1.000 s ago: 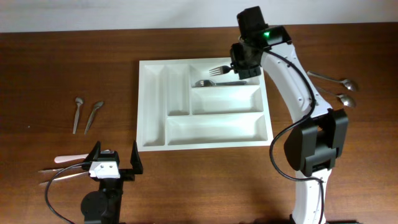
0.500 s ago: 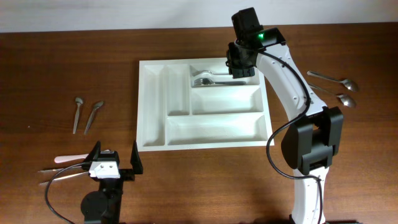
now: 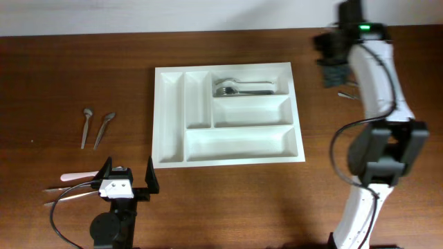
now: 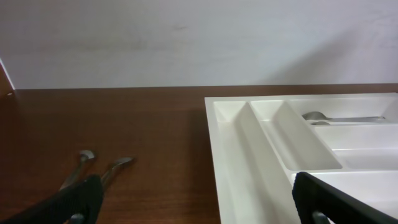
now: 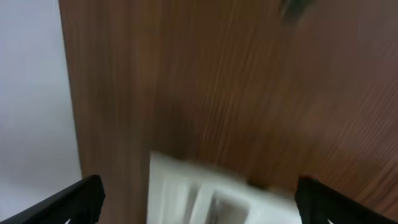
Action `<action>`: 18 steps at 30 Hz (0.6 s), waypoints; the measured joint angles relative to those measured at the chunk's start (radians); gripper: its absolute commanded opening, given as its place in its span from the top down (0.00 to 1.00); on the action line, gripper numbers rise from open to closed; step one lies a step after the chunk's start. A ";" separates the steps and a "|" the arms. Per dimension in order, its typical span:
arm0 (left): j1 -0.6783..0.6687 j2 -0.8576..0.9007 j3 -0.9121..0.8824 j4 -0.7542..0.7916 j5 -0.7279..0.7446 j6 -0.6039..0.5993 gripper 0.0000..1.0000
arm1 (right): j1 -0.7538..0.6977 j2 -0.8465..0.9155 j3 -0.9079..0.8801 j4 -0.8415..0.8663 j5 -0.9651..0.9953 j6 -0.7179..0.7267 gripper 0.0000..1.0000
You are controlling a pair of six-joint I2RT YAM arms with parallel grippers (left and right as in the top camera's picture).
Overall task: Pack container
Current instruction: 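Release the fork and move the right gripper over the spoons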
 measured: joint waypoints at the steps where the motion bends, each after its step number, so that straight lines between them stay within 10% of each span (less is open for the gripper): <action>1: 0.000 0.000 0.000 0.000 0.000 0.000 0.01 | -0.037 0.000 0.000 0.000 -0.004 -0.009 0.01; 18: 0.000 0.000 0.000 0.000 0.000 0.000 0.01 | -0.254 0.017 0.001 -0.088 0.099 0.038 0.01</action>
